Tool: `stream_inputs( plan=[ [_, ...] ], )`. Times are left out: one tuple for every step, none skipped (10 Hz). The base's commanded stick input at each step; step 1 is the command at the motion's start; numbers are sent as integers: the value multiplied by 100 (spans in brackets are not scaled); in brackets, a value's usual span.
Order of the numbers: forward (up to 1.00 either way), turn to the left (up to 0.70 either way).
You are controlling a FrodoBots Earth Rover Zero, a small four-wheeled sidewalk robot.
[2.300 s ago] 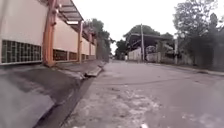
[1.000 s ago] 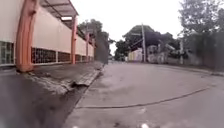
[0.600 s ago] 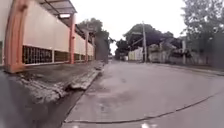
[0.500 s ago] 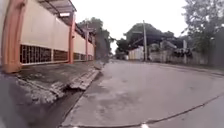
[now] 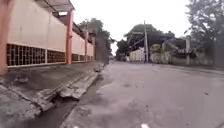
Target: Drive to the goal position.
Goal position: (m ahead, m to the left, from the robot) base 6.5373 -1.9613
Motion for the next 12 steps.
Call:
stream_inputs(
  plan=[
    [85, 0],
    [85, 0],
    [85, 0],
    [85, 0],
    [85, 0],
    [85, -7],
    [85, -5],
    [85, -1],
    [85, -14],
    [85, -14],
    [85, -2],
    [85, 0]
  ],
)
